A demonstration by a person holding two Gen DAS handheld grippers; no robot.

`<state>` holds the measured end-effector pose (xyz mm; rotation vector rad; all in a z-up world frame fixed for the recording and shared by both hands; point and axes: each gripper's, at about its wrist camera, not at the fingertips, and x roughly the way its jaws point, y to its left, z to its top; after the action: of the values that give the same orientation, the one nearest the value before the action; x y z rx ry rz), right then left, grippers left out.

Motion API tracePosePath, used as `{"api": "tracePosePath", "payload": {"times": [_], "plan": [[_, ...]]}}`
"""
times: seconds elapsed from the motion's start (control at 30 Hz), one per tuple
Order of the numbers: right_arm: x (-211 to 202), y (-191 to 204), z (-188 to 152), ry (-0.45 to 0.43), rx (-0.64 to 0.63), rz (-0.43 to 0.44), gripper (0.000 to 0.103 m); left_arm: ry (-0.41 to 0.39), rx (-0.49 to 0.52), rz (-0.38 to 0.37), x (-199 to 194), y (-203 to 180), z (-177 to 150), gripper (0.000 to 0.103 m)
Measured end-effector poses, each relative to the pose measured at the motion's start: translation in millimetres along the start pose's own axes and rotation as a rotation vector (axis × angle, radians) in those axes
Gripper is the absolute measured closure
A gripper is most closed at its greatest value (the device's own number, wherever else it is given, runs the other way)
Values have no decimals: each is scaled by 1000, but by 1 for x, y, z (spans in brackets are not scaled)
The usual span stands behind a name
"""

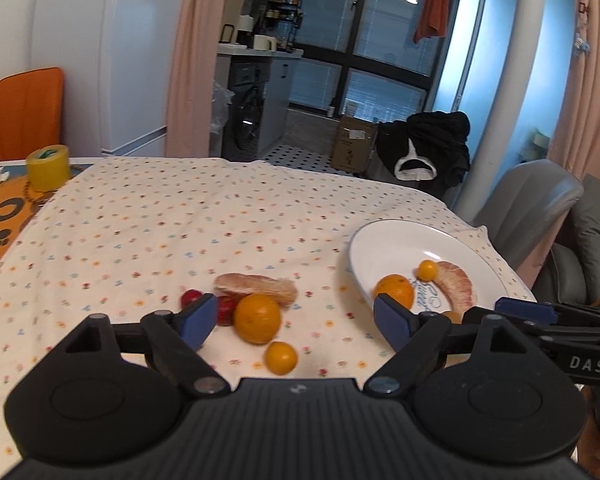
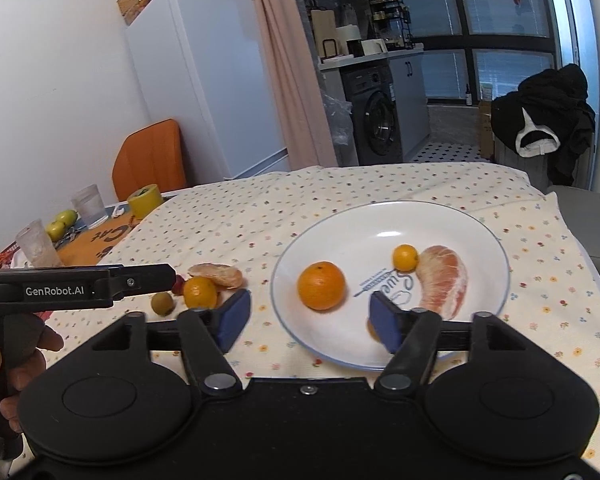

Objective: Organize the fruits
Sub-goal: 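Open both grippers to drop the fruits on the plate and withdraw, then move both open grippers back toward the remaining fruit cluster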

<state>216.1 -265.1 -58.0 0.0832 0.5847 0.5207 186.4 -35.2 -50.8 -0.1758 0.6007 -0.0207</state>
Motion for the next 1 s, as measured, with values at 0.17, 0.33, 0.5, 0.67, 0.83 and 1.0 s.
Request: {"api": "tracePosePath", "payload": {"times": [0.17,0.33,0.5,0.67,0.83,1.0], "plan": [[0,10,1,-7,-5,22,18,-11,-14,32,-9,12,-2,18],[1,22,1,-14,-18,34,7,-32,-18,41,-20,24,-4,9],[4,35,1,-13,-34,48,1,-34,-17,56,-24,34,-6,7],[8,44,1,-3,-43,61,0,-37,-35,77,-27,47,-8,7],[14,54,2,8,-54,74,0,-33,-53,100,-29,63,-10,7],[21,62,2,19,-60,91,1,-47,-64,102,-33,76,-10,8]]}}
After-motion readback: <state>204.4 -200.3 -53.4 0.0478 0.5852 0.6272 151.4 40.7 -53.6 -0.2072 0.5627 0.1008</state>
